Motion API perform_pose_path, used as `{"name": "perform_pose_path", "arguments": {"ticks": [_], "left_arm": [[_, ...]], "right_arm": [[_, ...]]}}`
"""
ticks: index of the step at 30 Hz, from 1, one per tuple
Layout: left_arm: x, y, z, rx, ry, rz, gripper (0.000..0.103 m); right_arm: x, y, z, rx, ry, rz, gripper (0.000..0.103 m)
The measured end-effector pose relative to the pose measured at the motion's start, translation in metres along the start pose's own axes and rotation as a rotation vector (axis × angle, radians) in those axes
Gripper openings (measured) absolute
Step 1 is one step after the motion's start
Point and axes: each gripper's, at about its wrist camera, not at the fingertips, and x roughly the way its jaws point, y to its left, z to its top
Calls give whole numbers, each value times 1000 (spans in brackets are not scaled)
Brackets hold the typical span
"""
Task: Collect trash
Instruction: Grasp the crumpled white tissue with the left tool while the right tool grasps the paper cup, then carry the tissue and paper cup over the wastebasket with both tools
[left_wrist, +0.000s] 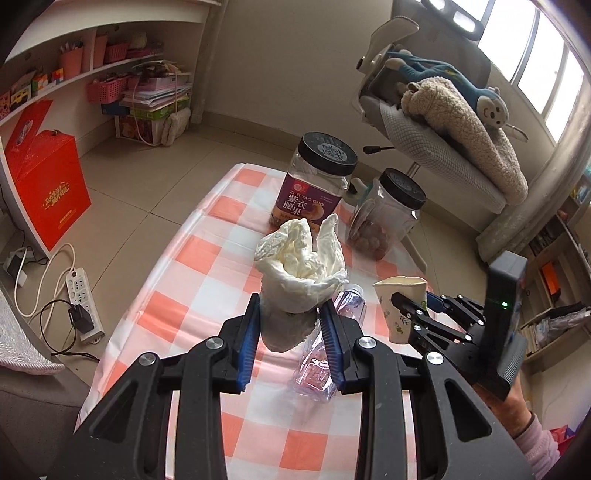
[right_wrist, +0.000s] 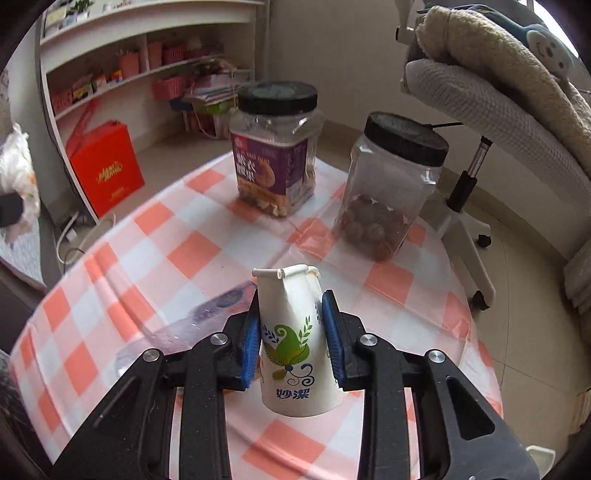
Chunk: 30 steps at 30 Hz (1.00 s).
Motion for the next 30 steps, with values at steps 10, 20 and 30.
{"name": "perform_pose_path", "arguments": {"ticks": [10,20,30], "left_arm": [[-25,-7,-12,-46,-71,-8,32],[-26,-37,-32,49,-104,23,32],[-13,-93,-44,151,-102,-15,32]], "right_arm": [[-96,31,-6,93,-202,10,29],[-134,25,-48,158,-317,-112,29],[-144,-3,-63,166,-309,-176,30]]}}
